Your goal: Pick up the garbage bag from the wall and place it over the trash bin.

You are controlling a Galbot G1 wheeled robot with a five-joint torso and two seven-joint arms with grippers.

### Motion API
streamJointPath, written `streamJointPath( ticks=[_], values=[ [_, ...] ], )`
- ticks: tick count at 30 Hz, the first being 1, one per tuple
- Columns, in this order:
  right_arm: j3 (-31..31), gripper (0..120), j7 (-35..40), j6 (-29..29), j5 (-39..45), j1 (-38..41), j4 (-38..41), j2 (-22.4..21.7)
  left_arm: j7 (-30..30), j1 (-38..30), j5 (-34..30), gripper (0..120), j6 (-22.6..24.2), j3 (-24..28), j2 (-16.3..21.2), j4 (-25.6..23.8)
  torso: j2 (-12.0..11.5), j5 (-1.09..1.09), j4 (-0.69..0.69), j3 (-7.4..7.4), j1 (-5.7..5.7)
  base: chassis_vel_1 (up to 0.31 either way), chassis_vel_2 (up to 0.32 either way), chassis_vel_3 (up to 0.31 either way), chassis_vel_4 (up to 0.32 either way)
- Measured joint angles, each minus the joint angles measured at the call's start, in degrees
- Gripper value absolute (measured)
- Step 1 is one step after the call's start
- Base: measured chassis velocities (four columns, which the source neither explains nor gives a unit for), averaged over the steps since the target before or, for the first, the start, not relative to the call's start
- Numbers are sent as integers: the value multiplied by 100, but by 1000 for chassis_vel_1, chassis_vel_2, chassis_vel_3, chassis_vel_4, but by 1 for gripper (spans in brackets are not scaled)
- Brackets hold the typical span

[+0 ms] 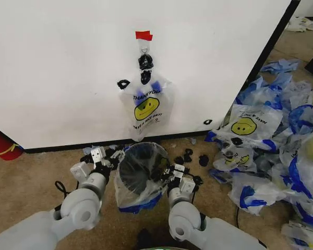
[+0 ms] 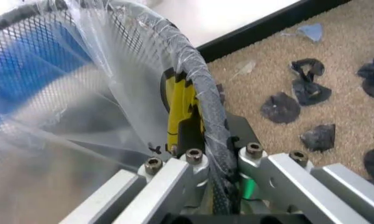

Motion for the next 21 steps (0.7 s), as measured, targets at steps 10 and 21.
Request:
streamJointPath(
  ticks=[10, 21],
  values=[
    [379, 0, -64, 33, -5, -131, 37, 18, -65, 257, -688, 100, -80, 135, 401, -491, 0, -1, -2, 0, 0, 0, 0, 0, 0],
    [1034, 0, -73, 15, 222, -271, 234, 24, -49, 317, -805, 98, -187, 243, 136, -527, 0, 0, -1, -1, 0, 0, 0, 0, 0]
  ],
)
